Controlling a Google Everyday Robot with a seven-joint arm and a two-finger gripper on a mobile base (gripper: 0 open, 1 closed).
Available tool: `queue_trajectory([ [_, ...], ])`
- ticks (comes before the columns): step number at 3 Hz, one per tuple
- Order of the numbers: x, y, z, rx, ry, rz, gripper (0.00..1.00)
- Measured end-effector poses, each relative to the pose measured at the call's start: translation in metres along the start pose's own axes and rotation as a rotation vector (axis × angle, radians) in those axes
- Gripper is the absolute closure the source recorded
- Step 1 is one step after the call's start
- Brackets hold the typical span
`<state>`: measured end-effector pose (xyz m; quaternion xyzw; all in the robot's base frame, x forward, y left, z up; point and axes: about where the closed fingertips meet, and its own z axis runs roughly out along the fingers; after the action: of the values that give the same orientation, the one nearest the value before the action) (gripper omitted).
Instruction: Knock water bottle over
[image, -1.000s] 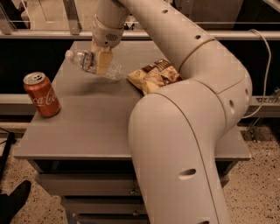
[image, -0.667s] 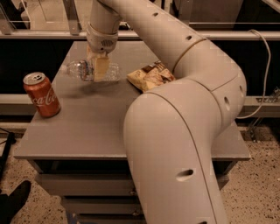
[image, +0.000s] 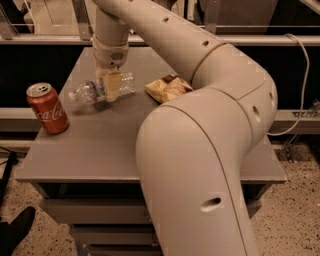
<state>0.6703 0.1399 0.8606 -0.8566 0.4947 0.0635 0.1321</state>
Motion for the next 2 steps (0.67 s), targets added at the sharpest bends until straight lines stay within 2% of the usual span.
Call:
queue_trajectory([
  [1, -0.004, 0.0058, 0.0067, -0.023, 0.025, -0.044, 0.0],
  [2, -0.0065, 0.0095, 0.0102, -0.037, 0.044, -0.086, 0.0],
])
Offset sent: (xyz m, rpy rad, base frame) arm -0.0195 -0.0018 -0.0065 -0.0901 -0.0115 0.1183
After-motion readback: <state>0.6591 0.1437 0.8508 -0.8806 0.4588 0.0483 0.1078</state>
